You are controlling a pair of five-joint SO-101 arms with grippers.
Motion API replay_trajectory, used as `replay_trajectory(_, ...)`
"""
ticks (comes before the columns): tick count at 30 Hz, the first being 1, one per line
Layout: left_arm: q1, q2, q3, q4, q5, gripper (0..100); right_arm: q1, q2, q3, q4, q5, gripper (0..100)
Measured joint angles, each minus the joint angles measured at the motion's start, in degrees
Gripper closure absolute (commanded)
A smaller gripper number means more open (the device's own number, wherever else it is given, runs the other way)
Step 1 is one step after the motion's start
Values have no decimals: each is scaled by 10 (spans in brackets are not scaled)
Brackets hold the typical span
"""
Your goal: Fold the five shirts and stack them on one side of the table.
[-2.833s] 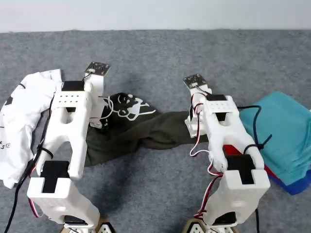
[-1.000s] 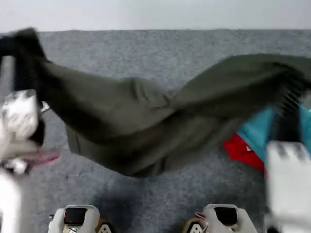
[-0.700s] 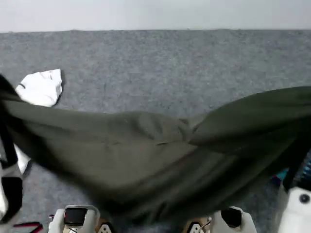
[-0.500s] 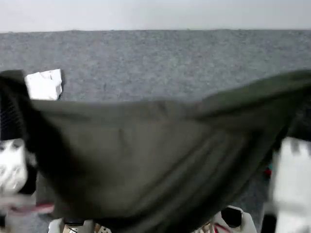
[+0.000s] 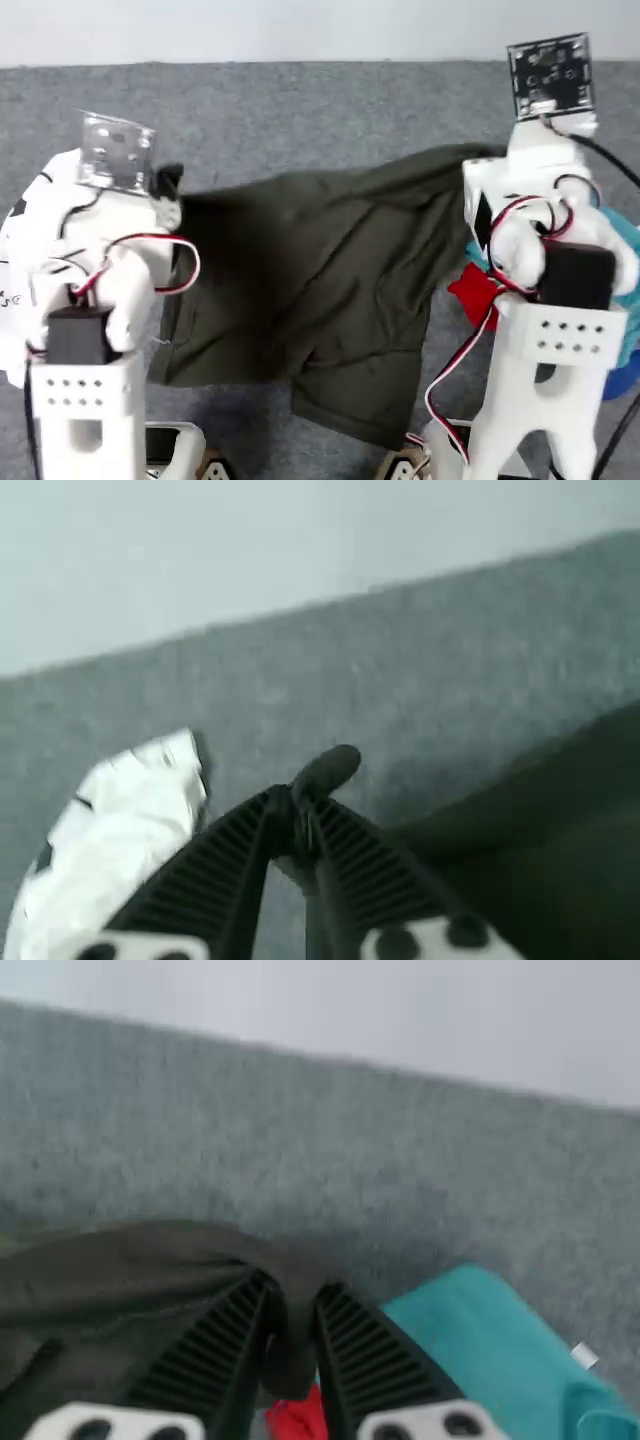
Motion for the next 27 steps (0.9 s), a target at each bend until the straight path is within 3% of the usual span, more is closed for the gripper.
replay_trajectory(4, 0, 0, 24, 50, 0, 814, -2, -11, 47, -4, 0, 988)
replay_trajectory(8, 0, 0, 8, 112, 0, 807, -2, -38, 88, -7, 0, 988)
replay_trajectory(17, -2, 34, -178, 323, 0, 790, -2, -80, 150, -10, 16, 988)
replay_trajectory(21, 7, 119, -150, 339, 0, 793, -2, -83, 175, -22, 22, 988)
replay_trajectory(27, 103, 285, -102, 350, -63, 795, -1, -84, 202, -38, 24, 988)
